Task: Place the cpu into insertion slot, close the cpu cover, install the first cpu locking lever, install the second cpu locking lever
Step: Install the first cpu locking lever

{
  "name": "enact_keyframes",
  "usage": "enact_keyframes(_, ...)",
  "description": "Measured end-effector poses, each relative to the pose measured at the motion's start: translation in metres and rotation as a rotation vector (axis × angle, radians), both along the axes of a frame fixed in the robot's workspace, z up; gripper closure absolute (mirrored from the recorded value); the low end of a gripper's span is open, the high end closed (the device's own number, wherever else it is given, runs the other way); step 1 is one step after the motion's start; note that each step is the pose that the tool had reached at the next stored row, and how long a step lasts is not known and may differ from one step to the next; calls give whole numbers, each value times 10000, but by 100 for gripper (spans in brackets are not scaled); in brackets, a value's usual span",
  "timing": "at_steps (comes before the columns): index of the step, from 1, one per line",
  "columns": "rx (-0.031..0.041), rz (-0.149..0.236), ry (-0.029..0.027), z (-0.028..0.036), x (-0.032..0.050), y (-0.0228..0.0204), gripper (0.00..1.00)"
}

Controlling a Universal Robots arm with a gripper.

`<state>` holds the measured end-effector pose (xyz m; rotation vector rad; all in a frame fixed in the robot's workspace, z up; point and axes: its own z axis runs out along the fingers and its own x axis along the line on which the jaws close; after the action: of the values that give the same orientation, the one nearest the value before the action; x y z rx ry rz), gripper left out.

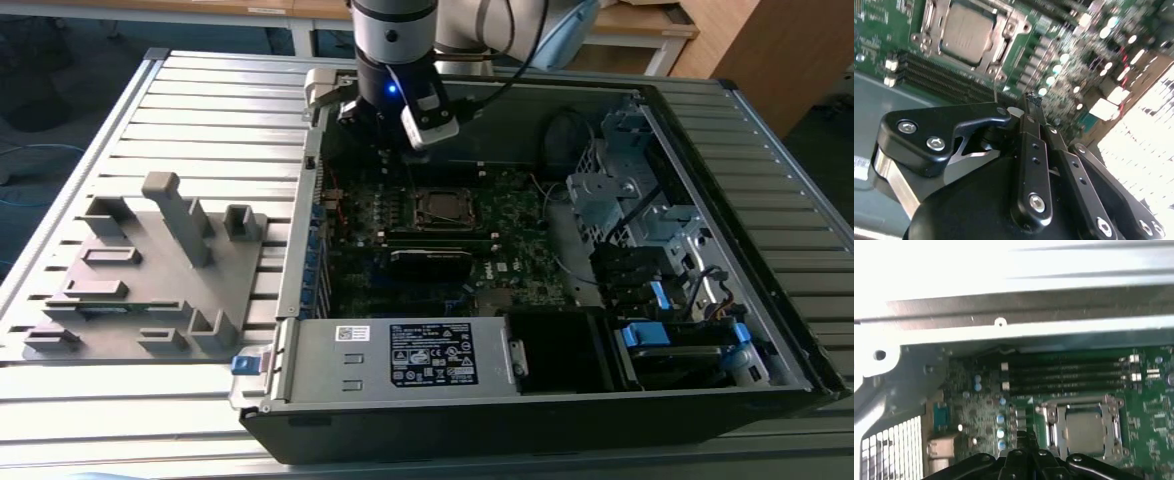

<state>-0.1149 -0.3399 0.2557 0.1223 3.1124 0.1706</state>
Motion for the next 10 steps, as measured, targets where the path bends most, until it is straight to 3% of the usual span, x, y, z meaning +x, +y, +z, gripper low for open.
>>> enact_keyframes(1,176,1,2,0,0,0,89)
enact_keyframes(2,272,0,1,0,0,0,89)
enact_keyframes(3,307,0,1,0,0,0,89)
enact_keyframes(4,409,0,1,0,0,0,89)
enact_keyframes(8,952,0,1,0,0,0,89)
enact_keyframes(10,990,-1,1,0,0,1,89)
